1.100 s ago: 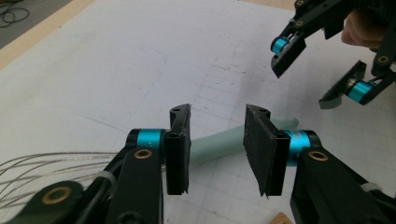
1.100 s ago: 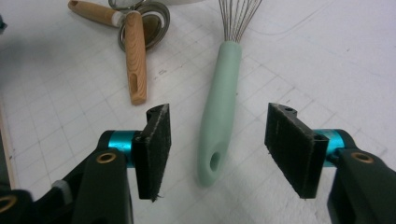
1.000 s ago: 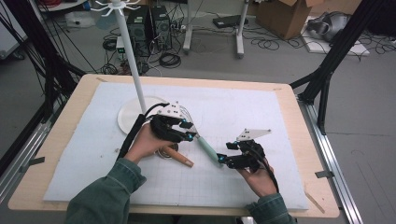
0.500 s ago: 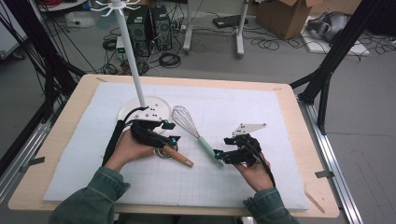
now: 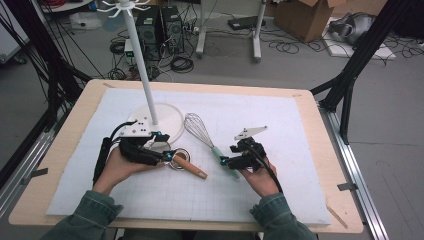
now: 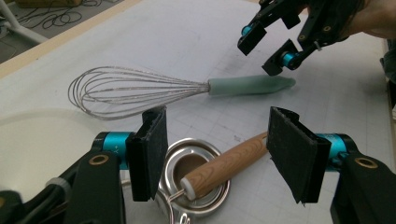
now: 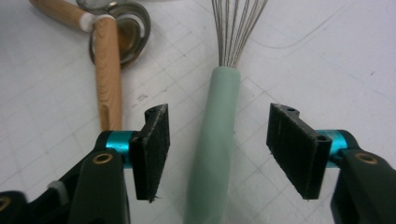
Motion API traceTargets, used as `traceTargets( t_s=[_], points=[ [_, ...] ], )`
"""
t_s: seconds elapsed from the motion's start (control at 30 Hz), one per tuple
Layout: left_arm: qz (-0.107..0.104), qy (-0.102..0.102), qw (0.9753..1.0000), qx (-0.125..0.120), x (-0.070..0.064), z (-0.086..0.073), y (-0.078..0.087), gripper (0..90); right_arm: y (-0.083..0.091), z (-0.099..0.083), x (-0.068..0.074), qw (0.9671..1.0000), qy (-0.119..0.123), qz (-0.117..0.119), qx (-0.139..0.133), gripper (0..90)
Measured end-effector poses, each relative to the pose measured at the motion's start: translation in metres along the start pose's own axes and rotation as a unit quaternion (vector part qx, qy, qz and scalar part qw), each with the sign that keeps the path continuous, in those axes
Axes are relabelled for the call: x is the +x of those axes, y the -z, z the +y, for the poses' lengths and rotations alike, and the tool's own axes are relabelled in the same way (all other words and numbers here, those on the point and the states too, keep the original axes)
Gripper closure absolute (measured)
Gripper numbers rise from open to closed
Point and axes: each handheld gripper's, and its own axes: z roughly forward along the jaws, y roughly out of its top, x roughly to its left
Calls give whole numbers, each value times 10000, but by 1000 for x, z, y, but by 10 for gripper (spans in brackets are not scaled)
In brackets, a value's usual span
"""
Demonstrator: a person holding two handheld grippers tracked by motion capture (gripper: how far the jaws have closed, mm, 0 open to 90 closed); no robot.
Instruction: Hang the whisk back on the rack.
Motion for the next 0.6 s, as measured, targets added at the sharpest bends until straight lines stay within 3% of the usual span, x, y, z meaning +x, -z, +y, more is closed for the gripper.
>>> traceTargets(
  t_s=[0.27,0.6],
  points=[
    [18,-31,10000,51,0,-6,3,376,-23,1,0,9994,-22,-65,350,482],
    [-9,-21,10000,74,0,-8,2,376,-38,5,3,9989,62,-230,413,584]
  ],
)
